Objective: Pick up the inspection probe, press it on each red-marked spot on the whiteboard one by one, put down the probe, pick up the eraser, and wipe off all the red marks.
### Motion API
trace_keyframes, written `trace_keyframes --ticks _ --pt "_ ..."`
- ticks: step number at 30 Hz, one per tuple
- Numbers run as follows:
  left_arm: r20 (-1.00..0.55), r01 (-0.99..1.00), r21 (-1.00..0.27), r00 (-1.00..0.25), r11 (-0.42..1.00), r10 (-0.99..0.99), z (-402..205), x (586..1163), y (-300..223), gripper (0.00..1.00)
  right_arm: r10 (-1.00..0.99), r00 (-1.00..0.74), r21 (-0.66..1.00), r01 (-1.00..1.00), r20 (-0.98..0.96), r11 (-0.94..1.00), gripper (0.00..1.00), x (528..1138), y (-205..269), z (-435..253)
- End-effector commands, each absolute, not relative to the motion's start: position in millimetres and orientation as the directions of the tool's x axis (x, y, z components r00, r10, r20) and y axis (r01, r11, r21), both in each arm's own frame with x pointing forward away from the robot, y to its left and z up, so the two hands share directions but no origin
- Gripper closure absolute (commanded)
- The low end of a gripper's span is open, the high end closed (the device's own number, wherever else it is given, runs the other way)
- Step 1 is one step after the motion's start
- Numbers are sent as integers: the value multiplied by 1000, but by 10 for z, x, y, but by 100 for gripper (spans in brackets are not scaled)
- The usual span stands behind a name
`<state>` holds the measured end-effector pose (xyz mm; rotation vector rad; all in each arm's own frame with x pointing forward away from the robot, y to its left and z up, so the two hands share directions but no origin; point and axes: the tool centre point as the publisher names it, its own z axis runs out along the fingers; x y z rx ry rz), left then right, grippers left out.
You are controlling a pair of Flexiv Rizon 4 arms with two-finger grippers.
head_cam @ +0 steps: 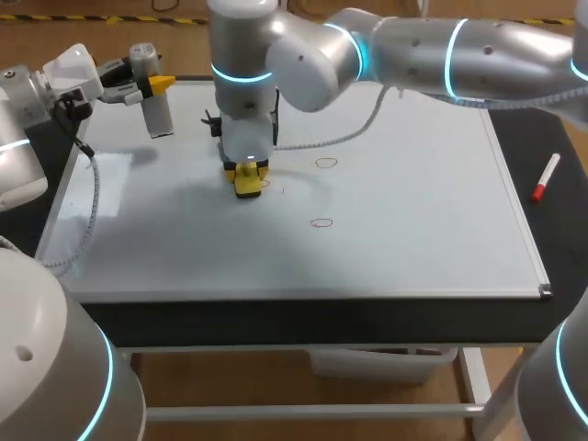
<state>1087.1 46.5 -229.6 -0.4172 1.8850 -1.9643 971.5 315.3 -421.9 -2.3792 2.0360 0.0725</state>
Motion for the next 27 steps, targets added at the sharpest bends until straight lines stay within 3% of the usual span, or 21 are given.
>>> trace_keyframes --ticks 1,27 --pt "-53 72 -997 -880 -23 -473 -2289 10866 454 100 -987 159 28 -987 -35 -160 100 9750 3174 -4248" --pt "-53 72 -997 -880 -23 -473 -2289 10866 454 100 -999 51 16 -999 -14 -51 100 9664 2692 -4329"
